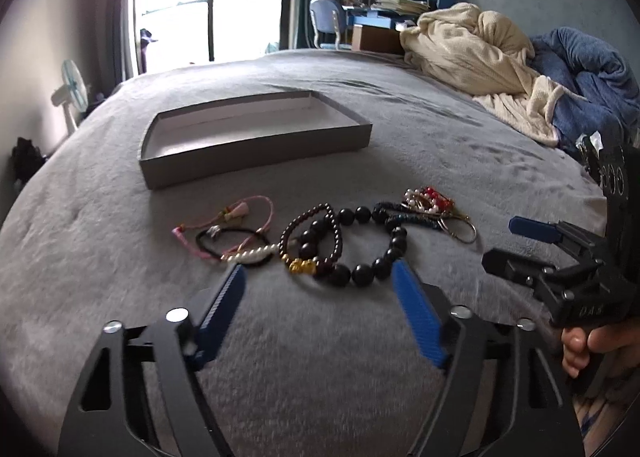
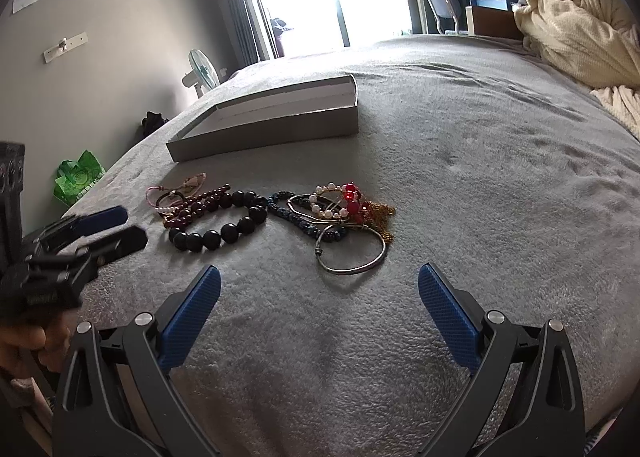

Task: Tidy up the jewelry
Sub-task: 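Close left tool on dark red bead bracelet while right tool moves toward silver bangle, then close right tool on silver bangle while left tool lifts the bead bracelet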

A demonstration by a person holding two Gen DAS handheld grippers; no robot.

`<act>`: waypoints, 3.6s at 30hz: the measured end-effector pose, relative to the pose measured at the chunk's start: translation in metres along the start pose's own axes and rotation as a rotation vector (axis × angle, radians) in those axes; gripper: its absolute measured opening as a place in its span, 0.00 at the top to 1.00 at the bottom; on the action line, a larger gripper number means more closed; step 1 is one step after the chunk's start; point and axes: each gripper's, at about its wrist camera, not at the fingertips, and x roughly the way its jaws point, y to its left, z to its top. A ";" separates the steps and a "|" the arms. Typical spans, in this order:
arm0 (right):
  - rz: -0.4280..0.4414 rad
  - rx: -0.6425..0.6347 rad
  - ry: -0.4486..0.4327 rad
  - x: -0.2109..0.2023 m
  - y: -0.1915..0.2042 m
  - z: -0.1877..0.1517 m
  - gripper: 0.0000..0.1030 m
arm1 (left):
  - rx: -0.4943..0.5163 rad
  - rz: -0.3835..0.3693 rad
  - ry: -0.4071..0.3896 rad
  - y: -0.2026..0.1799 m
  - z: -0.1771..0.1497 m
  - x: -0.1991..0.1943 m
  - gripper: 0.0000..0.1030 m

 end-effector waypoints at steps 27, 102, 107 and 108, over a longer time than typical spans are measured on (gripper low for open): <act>-0.023 0.016 0.080 0.033 -0.014 0.016 0.09 | 0.107 0.044 0.100 -0.006 0.027 0.045 0.94; 0.016 0.033 0.072 0.014 -0.015 0.008 0.54 | -0.007 -0.046 0.242 0.038 0.038 0.086 0.90; 0.017 0.035 0.060 0.012 -0.016 0.010 0.54 | -0.016 -0.033 0.200 0.039 0.038 0.077 0.94; 0.017 0.036 0.056 0.011 -0.016 0.011 0.54 | -0.016 -0.034 0.187 0.039 0.039 0.073 0.94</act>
